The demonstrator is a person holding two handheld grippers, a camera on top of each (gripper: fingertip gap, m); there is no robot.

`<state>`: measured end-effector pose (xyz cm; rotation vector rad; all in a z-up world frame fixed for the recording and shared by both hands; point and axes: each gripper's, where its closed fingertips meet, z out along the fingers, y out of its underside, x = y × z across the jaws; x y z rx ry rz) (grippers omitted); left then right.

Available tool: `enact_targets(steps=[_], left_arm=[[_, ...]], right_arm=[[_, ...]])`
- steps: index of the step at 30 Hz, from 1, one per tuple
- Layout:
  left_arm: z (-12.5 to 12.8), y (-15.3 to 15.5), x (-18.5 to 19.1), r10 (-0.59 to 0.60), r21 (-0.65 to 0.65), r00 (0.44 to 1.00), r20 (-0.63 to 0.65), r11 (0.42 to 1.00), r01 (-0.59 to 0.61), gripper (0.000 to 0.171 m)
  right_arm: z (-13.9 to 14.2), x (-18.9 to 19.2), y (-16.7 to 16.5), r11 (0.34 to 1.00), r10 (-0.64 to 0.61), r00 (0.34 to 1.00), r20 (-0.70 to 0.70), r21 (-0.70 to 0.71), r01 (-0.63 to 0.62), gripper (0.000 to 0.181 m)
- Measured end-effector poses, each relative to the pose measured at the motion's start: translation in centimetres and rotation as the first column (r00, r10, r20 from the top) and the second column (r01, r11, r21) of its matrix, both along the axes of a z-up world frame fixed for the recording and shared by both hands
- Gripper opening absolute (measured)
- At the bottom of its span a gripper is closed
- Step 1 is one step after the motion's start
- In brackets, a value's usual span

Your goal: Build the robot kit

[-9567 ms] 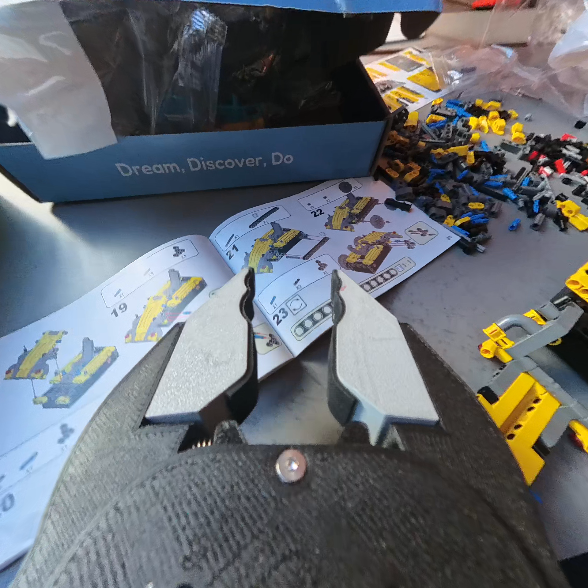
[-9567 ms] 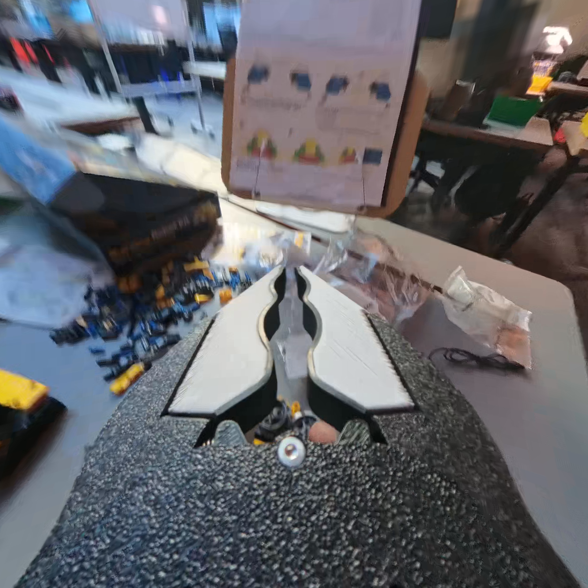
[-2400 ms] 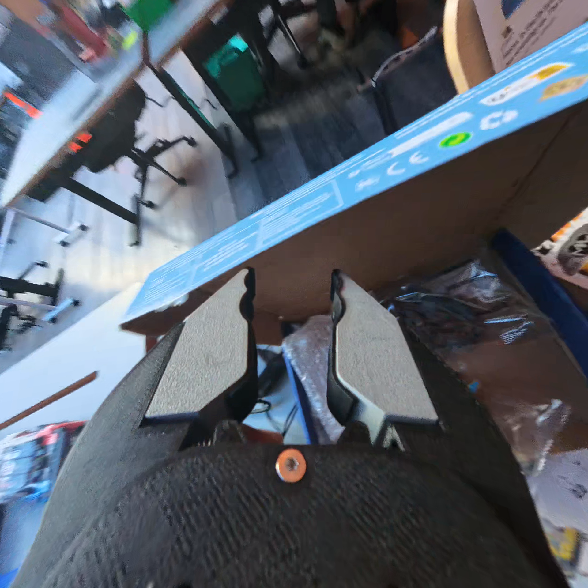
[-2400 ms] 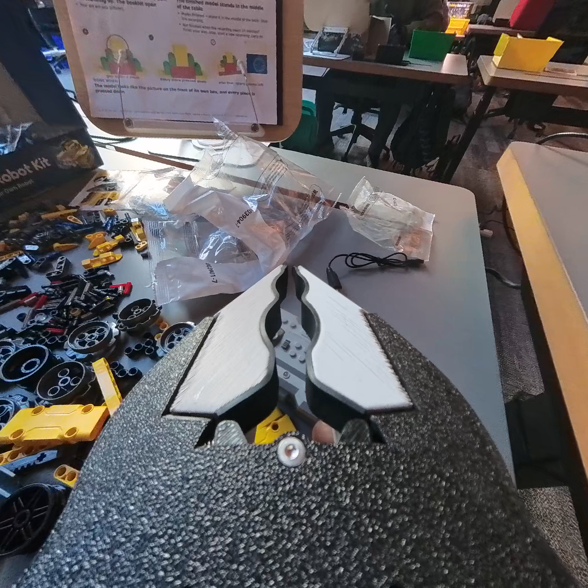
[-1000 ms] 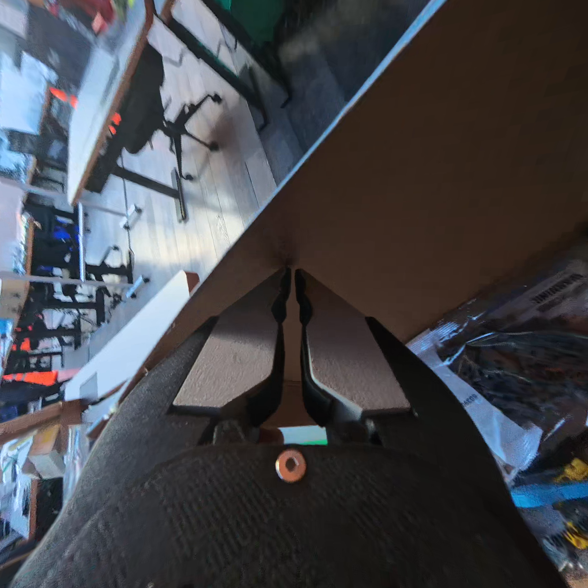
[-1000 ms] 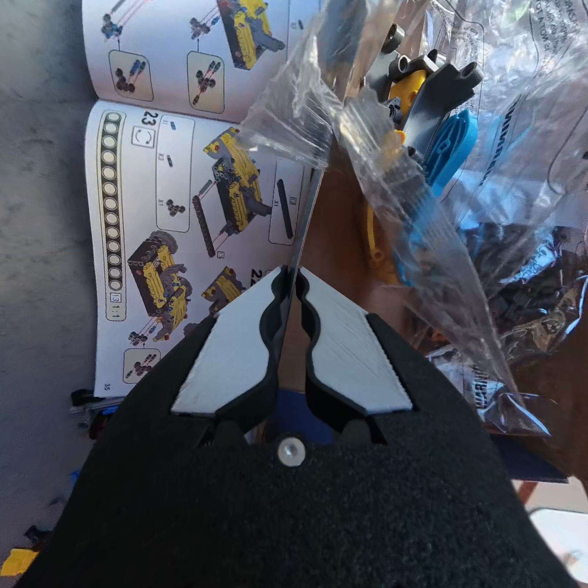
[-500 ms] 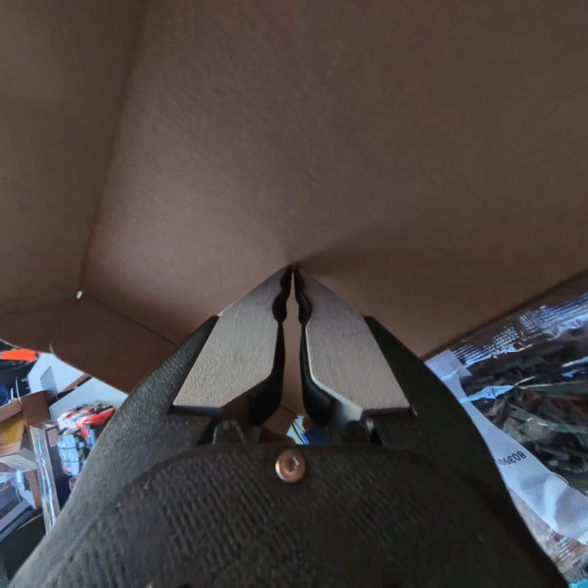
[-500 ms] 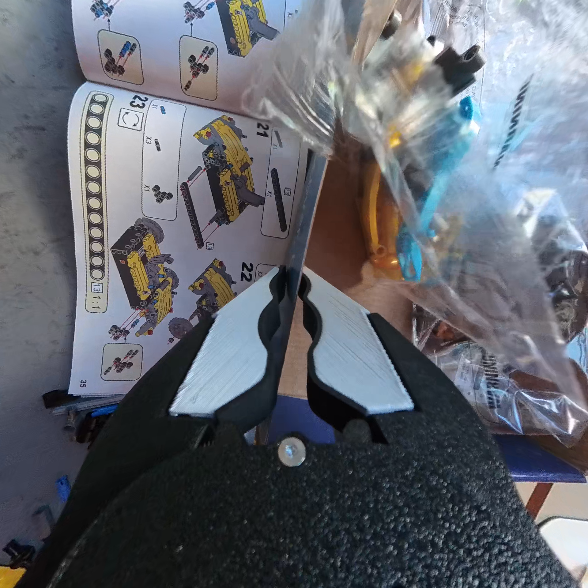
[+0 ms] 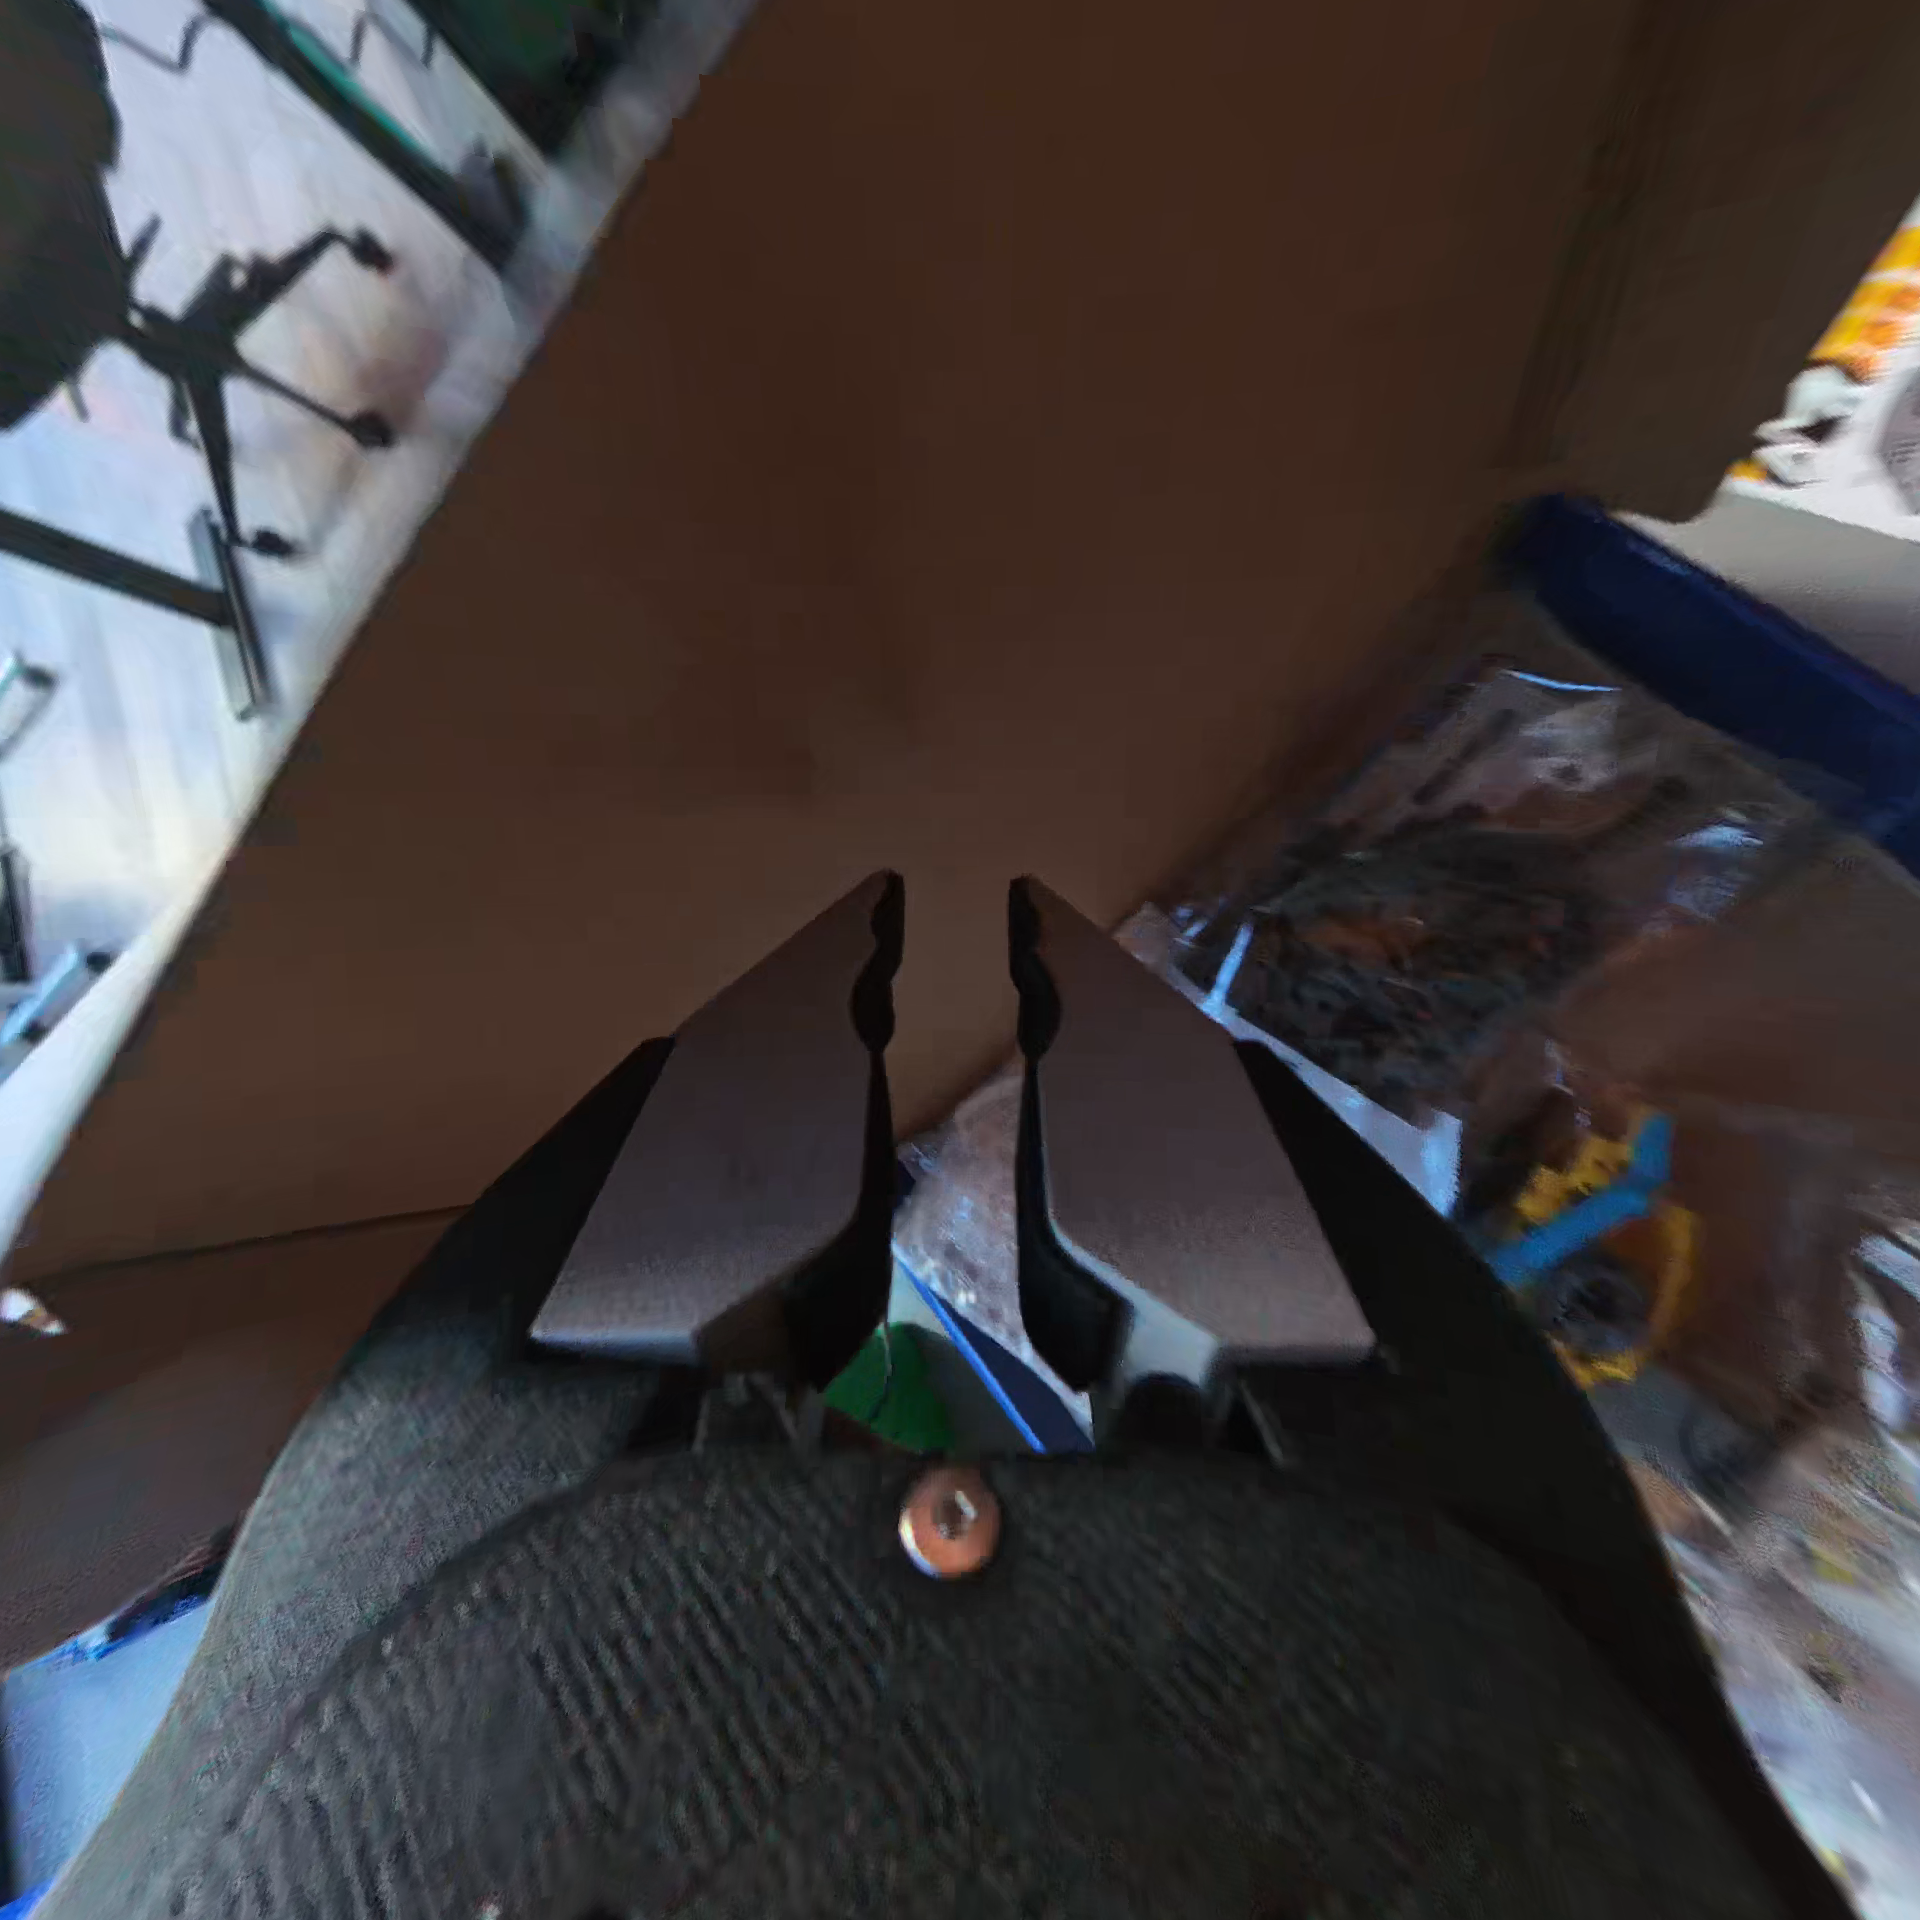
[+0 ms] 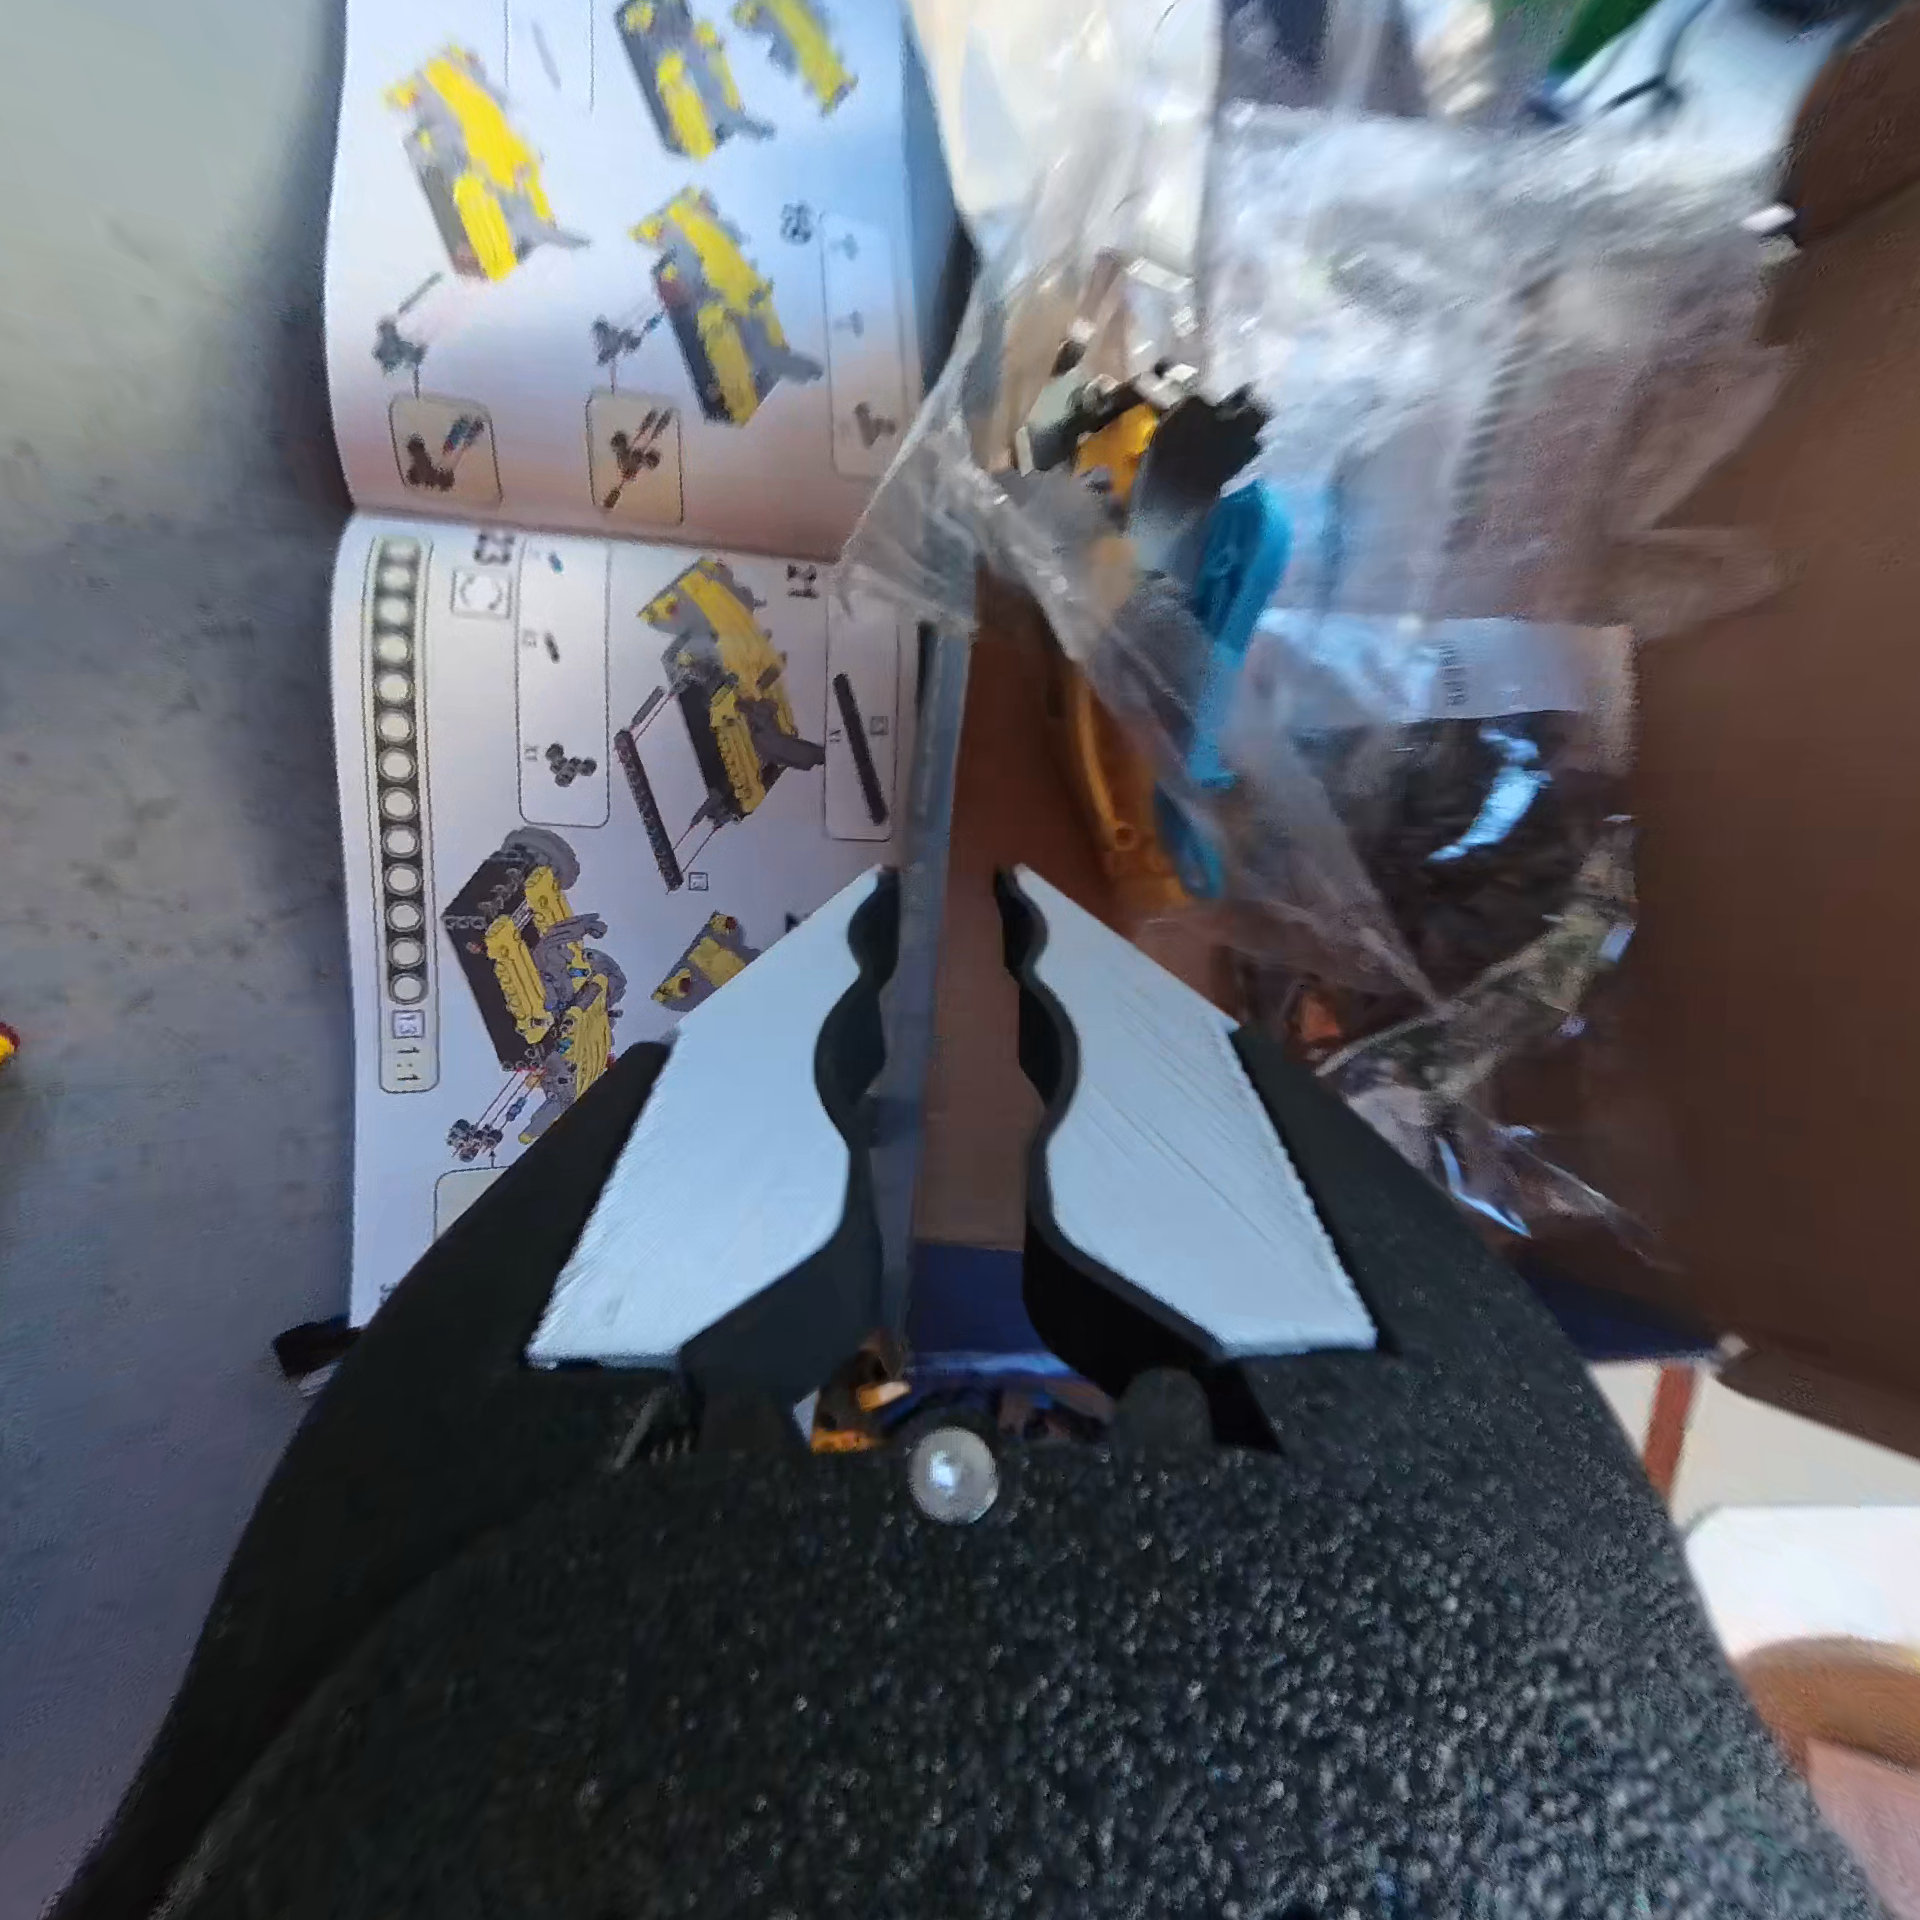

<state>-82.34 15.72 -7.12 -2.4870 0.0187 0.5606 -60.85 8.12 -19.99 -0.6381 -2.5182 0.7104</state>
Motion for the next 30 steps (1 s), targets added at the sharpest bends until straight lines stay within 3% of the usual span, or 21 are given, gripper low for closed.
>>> enact_targets(steps=[3, 6, 9, 12, 14, 16, 18, 22, 24, 28, 30], left_arm=[[1.6, -2.9, 3.2, -0.047, 0.074, 0.999, 0.014, 0.996, 0.046, 0.016], [1.4, -6.8, 5.2, -0.049, 0.1, 0.999, -0.019, 0.994, 0.051, 0.017], [-1.0, -11.4, 7.2, -0.009, 0.083, 1.0, -0.004, 0.997, 0.01, 0.017], [-4.0, -15.3, 9.1, 0.004, 0.065, 1.0, -0.017, 0.998, -0.003, 0.017], [-6.3, -16.9, 11.1, -0.082, 0.054, 0.997, 0.01, 0.995, 0.081, 0.029], [-7.6, -17.5, 13.1, -0.191, 0.113, 0.978, 0.079, 0.977, 0.181, 0.022], [-8.7, -17.7, 14.6, -0.296, 0.159, 0.946, 0.134, 0.948, 0.274, 0.019], [-10.0, -18.0, 15.1, -0.364, 0.137, 0.917, 0.162, 0.929, 0.344, 0.032], [-11.8, -18.5, 13.4, -0.357, 0.028, 0.926, 0.118, 0.934, 0.357, 0.042], [-16.7, -20.1, 10.9, -0.313, -0.199, 0.933, 0.18, 0.917, 0.346, 0.054], [-17.2, -19.6, 8.9, -0.305, -0.24, 0.95, 0.068, 0.919, 0.312, 0.066]], right_arm=[[3.6, -1.4, 2.1, 0.992, -0.13, 0.978, -0.166, -0.025, 0.127, 0.007], [7.7, -3.7, 4.9, 0.959, -0.278, 0.901, -0.333, -0.046, 0.28, 0.0], [11.5, -6.1, 5.9, 0.927, -0.364, 0.825, -0.432, -0.083, 0.365, 0.0], [14.9, -8.7, 7.5, 0.863, -0.438, 0.703, -0.56, -0.044, 0.503, 0.0], [16.4, -10.1, 8.3, 0.816, -0.447, 0.633, -0.632, 0.003, 0.578, 0.0], [17.8, -11.5, 8.3, 0.788, -0.419, 0.59, -0.69, 0.045, 0.613, 0.0], [18.5, -13.0, 8.3, 0.764, -0.383, 0.581, -0.718, 0.107, 0.636, 0.0], [18.7, -16.3, 8.7, 0.719, -0.359, 0.612, -0.705, 0.209, 0.663, 0.0], [18.7, -17.8, 8.8, 0.704, -0.362, 0.624, -0.692, 0.235, 0.67, 0.0], [19.7, -20.4, 9.1, 0.653, -0.301, 0.602, -0.739, 0.3, 0.695, 0.0], [19.4, -21.6, 9.6, 0.616, -0.273, 0.608, -0.745, 0.35, 0.706, 0.0]])
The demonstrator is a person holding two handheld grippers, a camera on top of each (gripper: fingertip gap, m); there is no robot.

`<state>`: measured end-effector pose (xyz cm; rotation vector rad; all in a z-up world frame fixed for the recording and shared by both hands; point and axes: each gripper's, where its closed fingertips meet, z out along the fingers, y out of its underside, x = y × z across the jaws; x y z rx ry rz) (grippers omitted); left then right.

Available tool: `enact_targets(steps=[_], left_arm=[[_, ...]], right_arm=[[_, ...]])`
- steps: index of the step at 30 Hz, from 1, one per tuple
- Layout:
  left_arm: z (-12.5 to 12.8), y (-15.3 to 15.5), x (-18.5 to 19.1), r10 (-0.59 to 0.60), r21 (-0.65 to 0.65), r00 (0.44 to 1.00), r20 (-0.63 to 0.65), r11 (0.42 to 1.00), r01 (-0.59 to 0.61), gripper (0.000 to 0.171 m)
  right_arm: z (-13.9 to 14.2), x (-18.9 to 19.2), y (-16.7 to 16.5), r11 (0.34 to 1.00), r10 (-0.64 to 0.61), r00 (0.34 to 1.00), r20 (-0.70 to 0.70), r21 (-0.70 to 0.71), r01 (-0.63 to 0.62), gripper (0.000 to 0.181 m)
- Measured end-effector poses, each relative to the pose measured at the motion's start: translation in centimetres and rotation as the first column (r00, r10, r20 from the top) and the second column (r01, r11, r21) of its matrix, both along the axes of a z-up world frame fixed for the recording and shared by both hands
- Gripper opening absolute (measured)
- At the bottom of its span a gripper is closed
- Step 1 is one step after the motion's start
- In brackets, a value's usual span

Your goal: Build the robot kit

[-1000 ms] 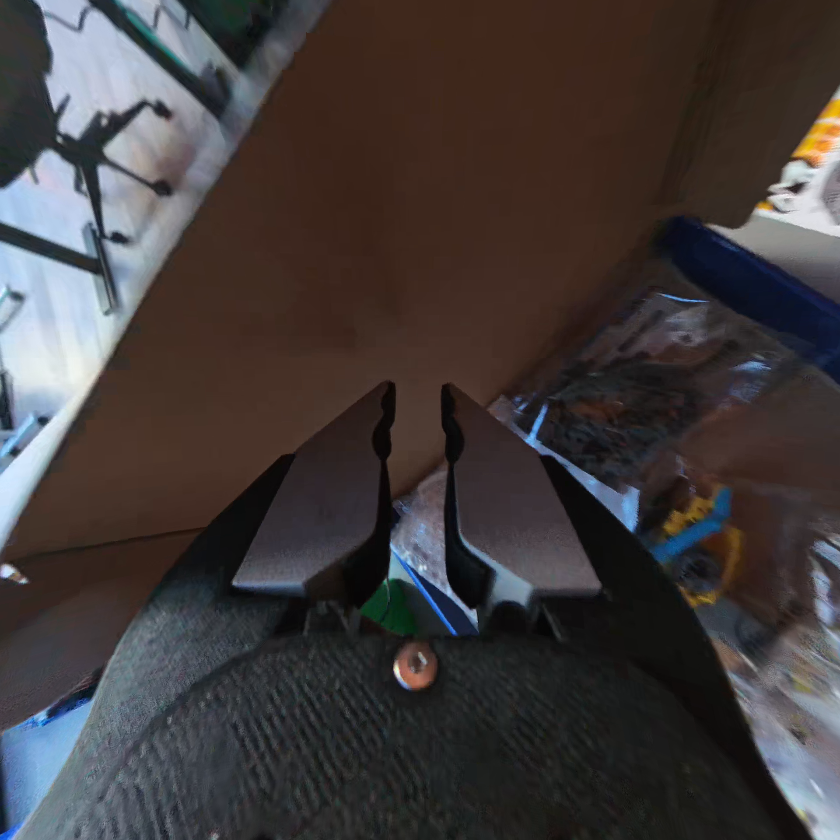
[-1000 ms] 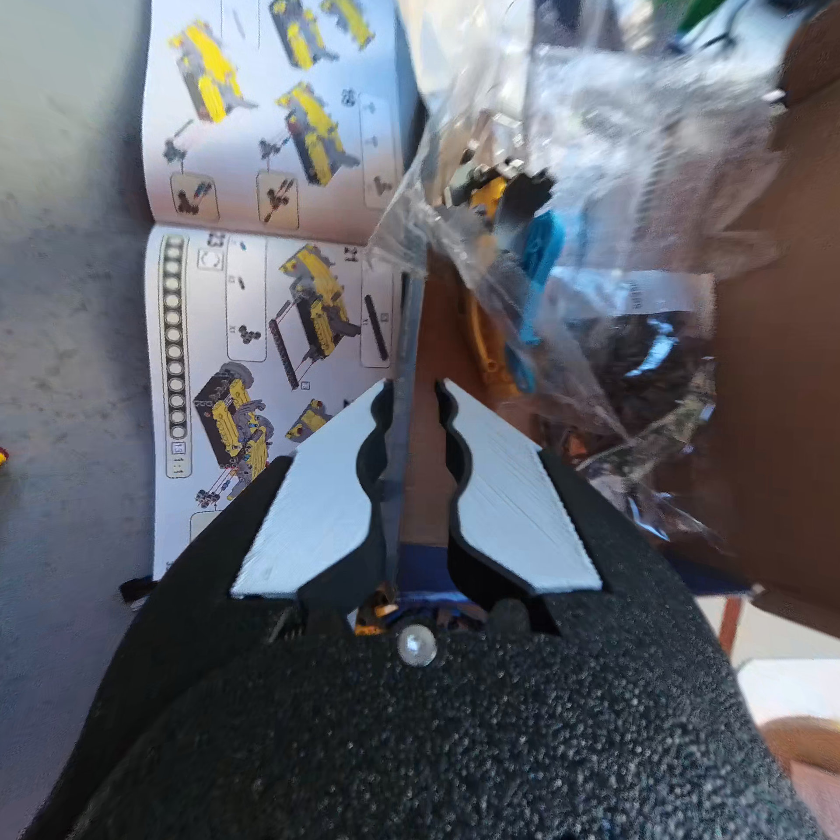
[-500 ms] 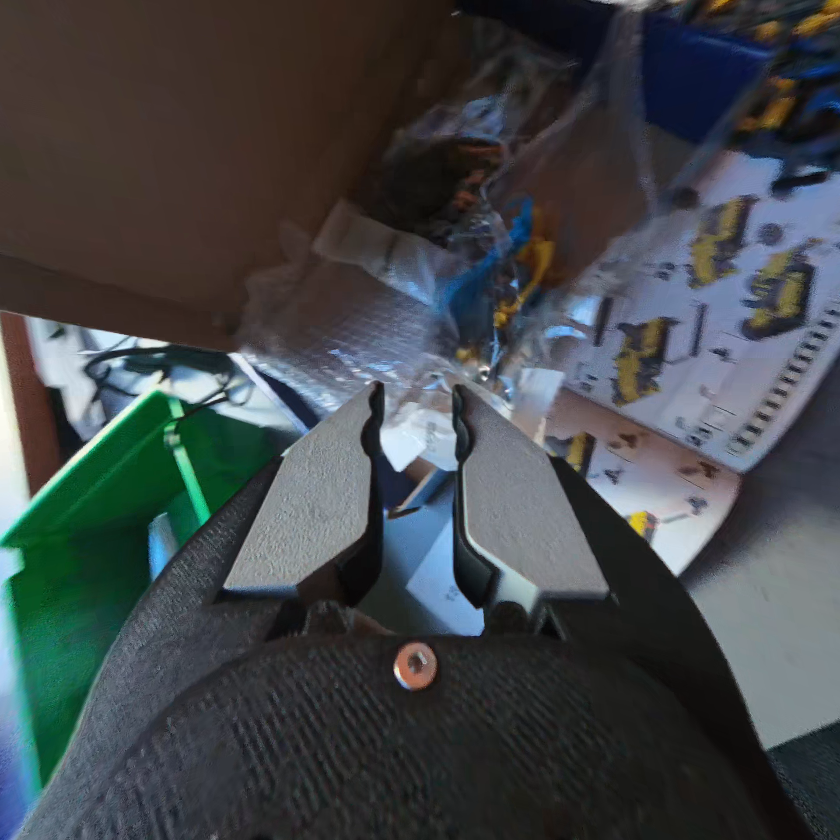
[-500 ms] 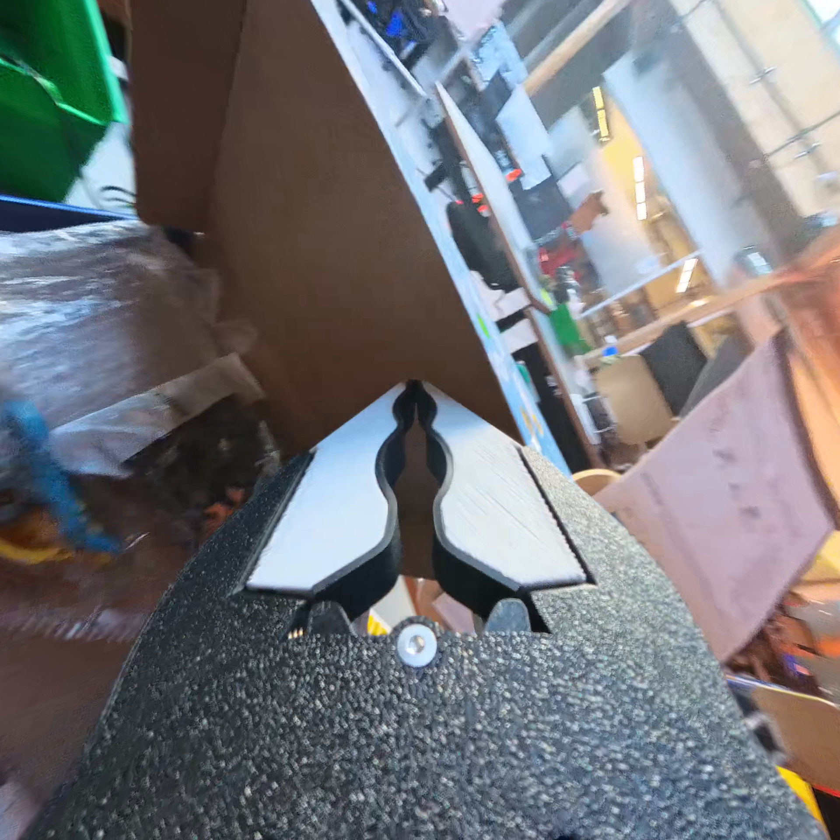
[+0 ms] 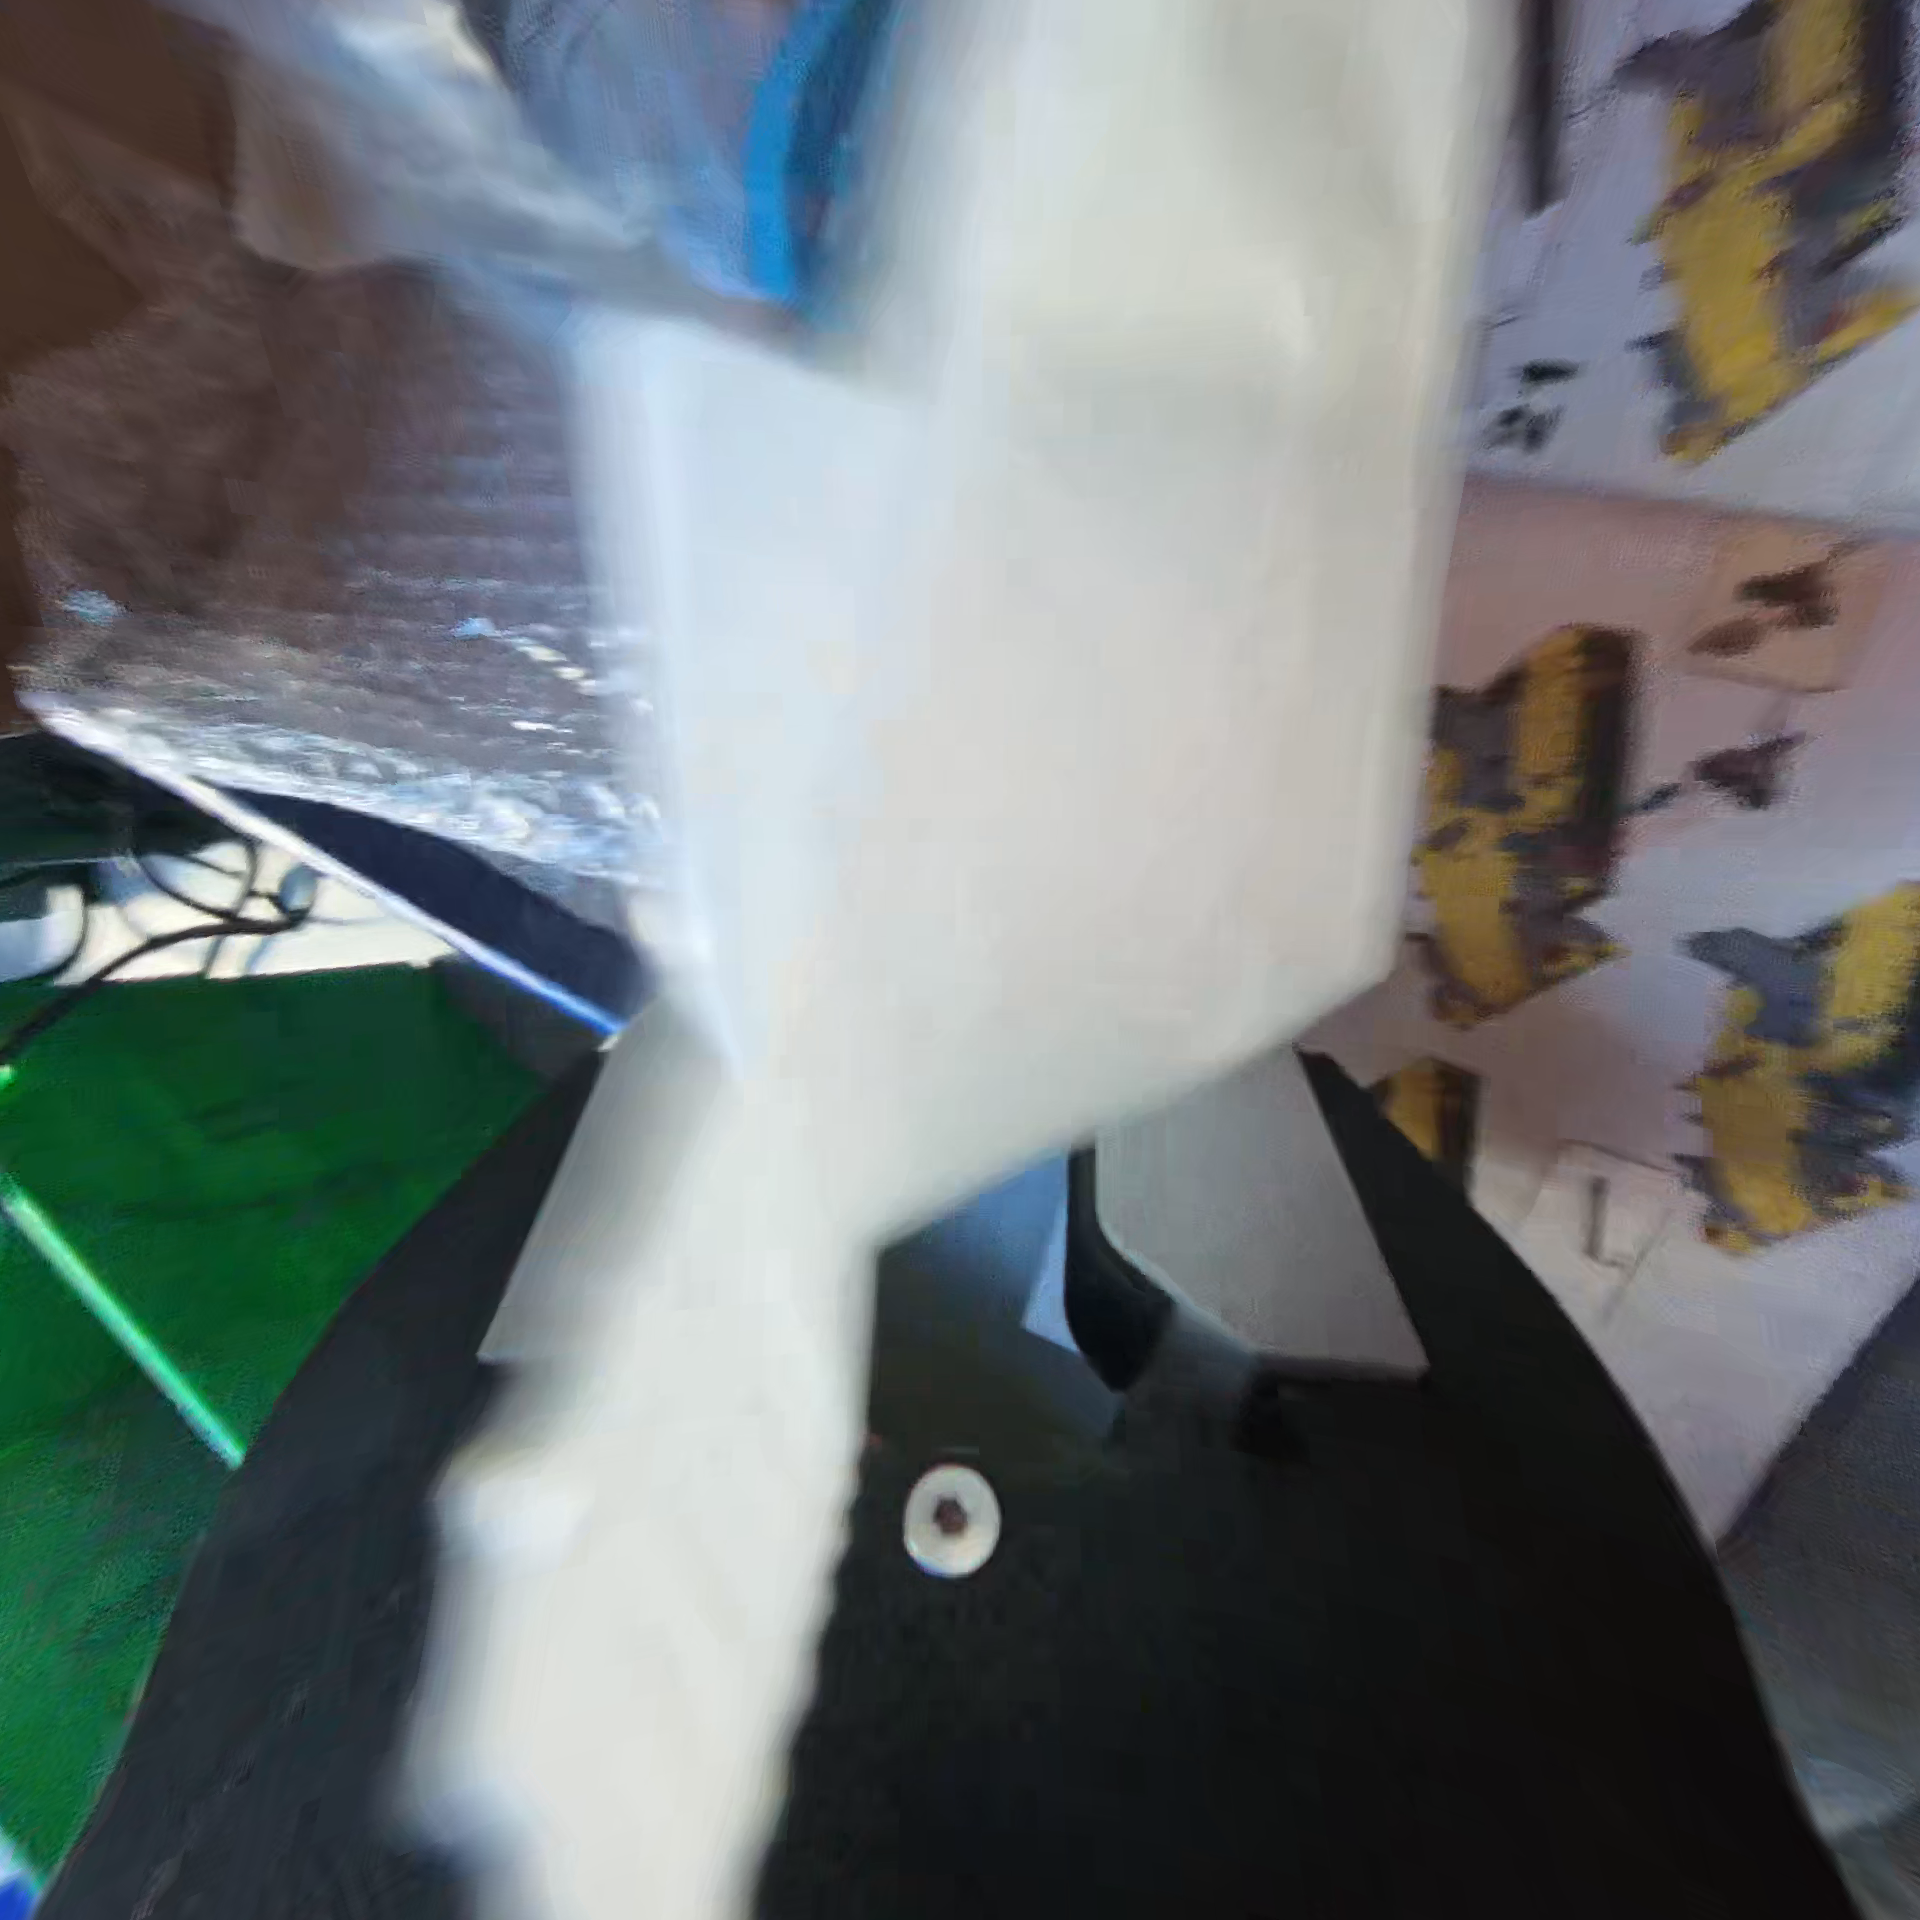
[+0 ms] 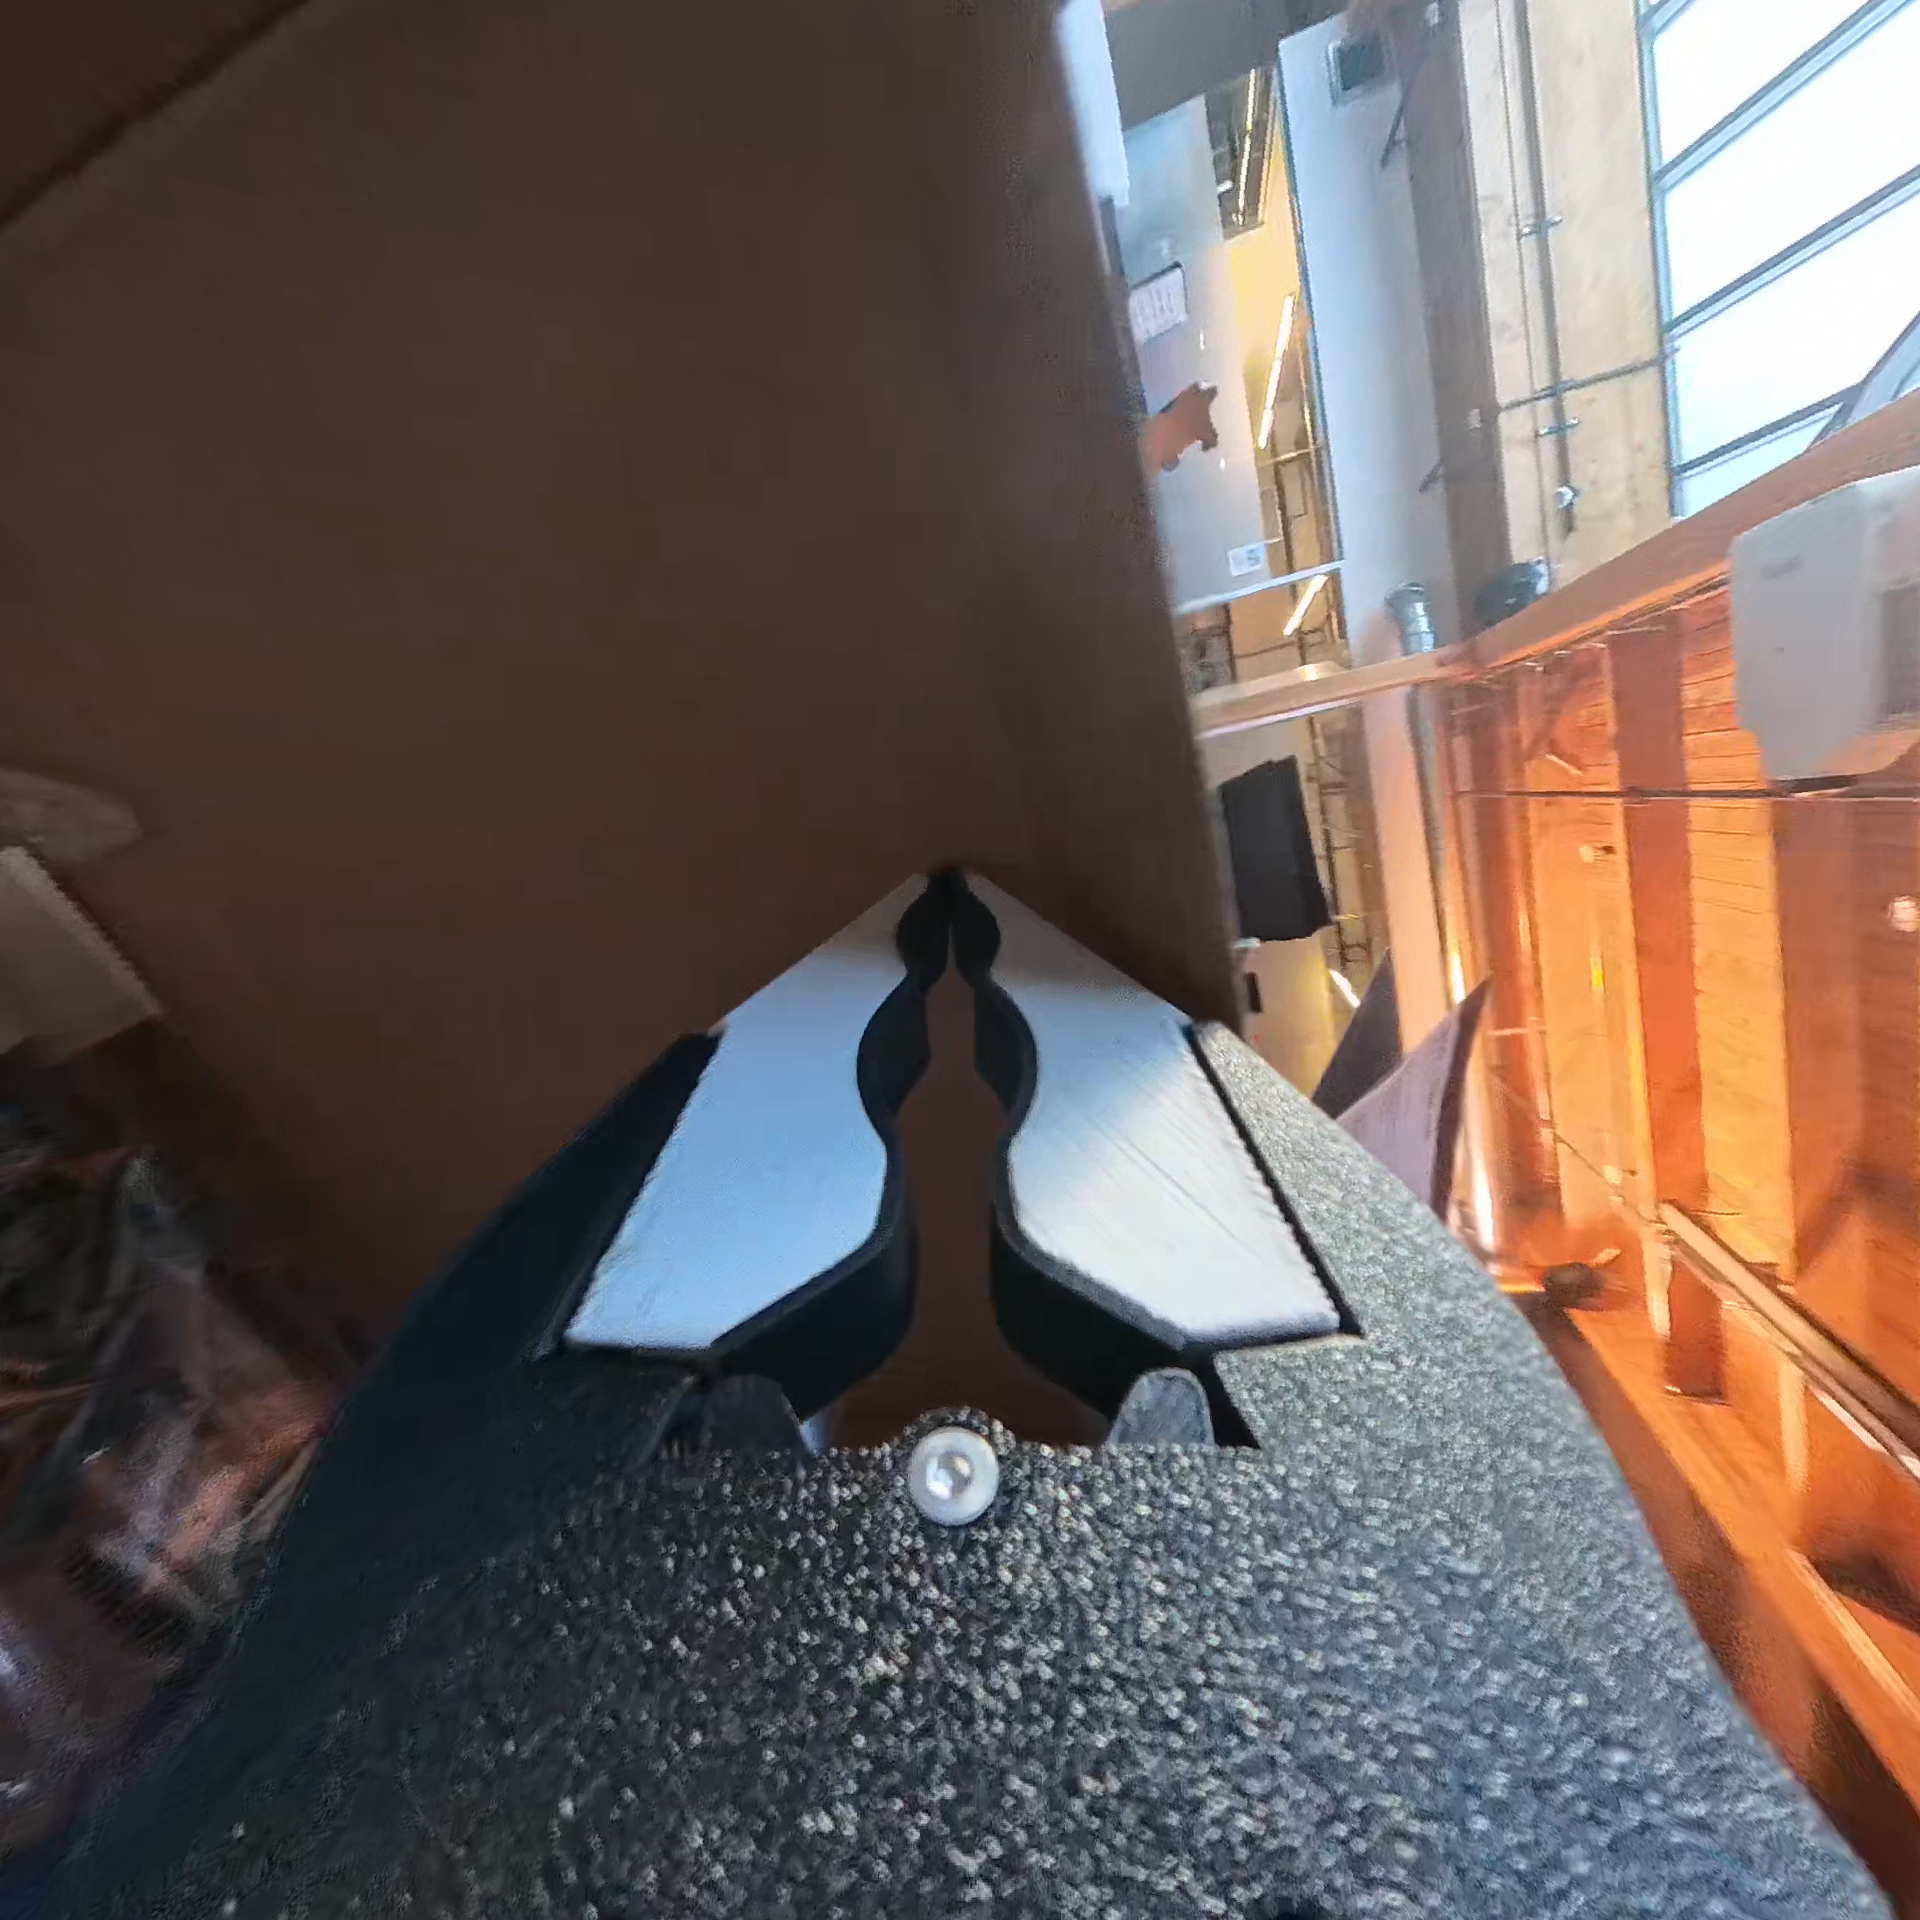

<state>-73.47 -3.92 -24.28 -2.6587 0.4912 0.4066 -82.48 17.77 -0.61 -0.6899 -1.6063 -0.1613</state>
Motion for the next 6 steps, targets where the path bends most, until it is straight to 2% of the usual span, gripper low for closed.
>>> enact_targets(steps=[6], left_arm=[[-0.2, -0.4, 1.2, -0.144, -0.076, 0.985, -0.092, 0.988, 0.137, 0.101]], right_arm=[[-2.4, -4.3, 4.3, 0.991, -0.113, 0.989, 0.092, 0.084, 0.105, 0.0]])
